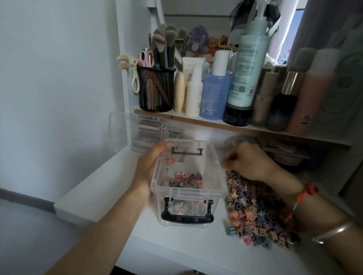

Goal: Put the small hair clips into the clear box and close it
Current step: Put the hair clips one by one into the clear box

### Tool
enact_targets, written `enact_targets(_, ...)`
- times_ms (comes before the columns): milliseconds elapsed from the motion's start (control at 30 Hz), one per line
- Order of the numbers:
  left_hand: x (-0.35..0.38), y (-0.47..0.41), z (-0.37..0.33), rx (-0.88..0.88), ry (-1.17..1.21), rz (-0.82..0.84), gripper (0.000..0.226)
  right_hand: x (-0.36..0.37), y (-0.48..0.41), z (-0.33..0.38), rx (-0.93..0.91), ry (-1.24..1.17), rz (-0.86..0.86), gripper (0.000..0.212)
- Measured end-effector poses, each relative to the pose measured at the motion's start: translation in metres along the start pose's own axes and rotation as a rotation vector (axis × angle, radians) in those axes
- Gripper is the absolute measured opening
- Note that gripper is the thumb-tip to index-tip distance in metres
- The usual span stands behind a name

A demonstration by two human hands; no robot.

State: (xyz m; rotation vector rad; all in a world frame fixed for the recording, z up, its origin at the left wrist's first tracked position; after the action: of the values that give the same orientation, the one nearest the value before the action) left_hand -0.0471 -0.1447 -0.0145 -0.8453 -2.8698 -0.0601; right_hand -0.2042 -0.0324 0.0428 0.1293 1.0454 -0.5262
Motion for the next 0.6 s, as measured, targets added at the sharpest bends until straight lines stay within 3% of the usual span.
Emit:
enact_targets(100,0.000,0.003,-0.001,0.017,0.018,-0.015,0.023,-0.024,0.008,0.024,-0.046,-0.599,-0.035,0.010)
enact_targets(167,0.001,0.004,-0.001,0.014,0.030,-0.018,0.022,-0.027,0.011,0.037,-0.083,-0.722,0.043,0.006)
enact_targets(234,0.001,0.004,-0.001,0.003,0.038,-0.015,0.023,-0.025,0.006,0.035,-0.094,-0.618,0.038,0.010)
enact_targets(334,0.000,0.003,-0.001,0.013,0.039,-0.028,0.020,-0.016,-0.007,0.014,-0.082,-0.214,-0.082,0.014)
enact_targets(467,-0.006,0.001,-0.001,0.018,0.054,-0.098,0.018,0.021,-0.013,-0.007,-0.031,0.286,0.050,0.021)
enact_targets(601,-0.007,-0.001,-0.002,0.010,0.058,-0.106,0.019,0.026,-0.017,-0.011,-0.019,0.314,0.053,0.022)
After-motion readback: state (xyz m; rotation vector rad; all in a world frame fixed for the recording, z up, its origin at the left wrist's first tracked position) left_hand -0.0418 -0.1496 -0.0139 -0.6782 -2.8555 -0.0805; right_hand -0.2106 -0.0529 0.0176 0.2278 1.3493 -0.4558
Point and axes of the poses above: each hand's wrist, its own y-axis away from the middle knuckle, its own x-axis out of the palm, z = x × y, the point moved 8 cm from there along -y, towards the middle knuckle, and after that the axes turned 7 degrees about -y, right-handed, at the moved point
